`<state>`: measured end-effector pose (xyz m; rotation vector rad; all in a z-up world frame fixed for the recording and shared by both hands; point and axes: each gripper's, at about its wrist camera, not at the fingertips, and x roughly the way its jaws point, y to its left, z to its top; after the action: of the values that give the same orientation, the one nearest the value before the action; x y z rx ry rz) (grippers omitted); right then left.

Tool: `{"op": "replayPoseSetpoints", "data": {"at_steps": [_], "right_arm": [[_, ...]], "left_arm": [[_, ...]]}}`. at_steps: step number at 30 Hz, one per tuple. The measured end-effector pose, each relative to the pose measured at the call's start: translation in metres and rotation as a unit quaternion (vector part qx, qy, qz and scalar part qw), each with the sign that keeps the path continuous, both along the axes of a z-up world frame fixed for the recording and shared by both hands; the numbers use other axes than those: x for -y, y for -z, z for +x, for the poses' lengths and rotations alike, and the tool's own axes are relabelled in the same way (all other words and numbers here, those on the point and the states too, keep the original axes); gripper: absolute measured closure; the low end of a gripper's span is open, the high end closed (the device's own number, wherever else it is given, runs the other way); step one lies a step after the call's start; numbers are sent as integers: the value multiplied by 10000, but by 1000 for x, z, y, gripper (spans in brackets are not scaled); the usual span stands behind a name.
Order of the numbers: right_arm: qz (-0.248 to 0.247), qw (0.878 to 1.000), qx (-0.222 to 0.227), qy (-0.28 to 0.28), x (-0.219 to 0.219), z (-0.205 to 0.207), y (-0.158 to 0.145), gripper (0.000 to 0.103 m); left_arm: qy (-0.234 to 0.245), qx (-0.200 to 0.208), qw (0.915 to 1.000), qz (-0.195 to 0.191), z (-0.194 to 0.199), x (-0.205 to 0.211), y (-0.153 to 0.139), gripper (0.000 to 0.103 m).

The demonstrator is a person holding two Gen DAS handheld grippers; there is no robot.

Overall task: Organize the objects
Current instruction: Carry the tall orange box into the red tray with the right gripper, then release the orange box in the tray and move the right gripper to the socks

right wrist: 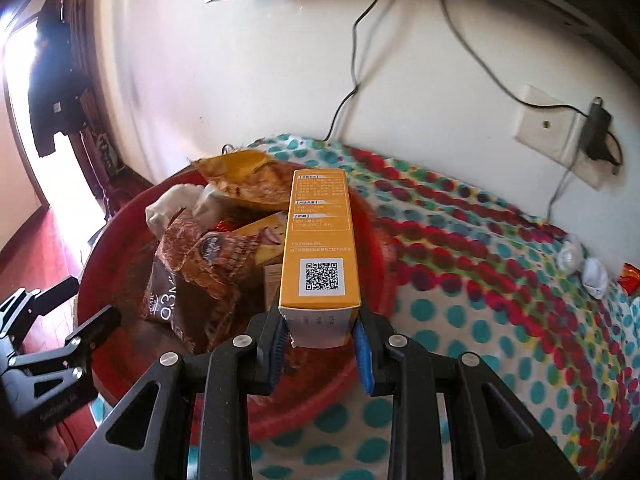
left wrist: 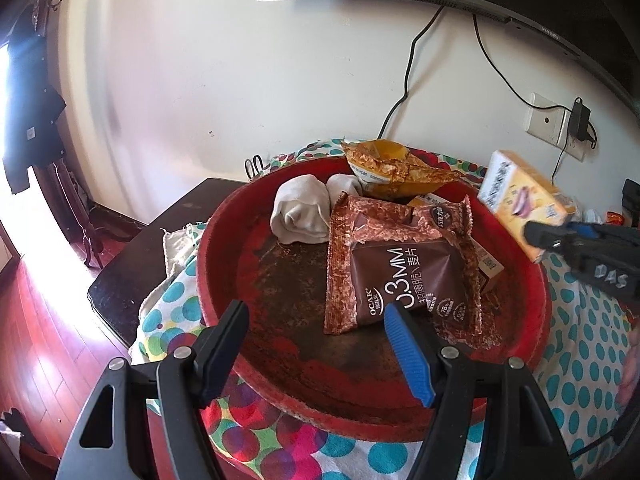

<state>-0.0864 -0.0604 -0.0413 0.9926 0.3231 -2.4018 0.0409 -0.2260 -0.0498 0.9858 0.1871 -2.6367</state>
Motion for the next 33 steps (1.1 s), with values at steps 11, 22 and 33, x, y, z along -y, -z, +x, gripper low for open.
{"op": "replayPoseSetpoints", "data": {"at_steps": [11,22,33], "right_arm": [[-69,9993,370,78,27,-17,31,75],[19,9999,99,6,27,-9,21,47],[-24,9999,-113,30,10,2,6,40]], "left_arm": [[0,41,9999,131,-3,5,3,31],[34,65,9999,149,-4,3,4,31],[43,86,9999,125,-3,1,4,31]]}}
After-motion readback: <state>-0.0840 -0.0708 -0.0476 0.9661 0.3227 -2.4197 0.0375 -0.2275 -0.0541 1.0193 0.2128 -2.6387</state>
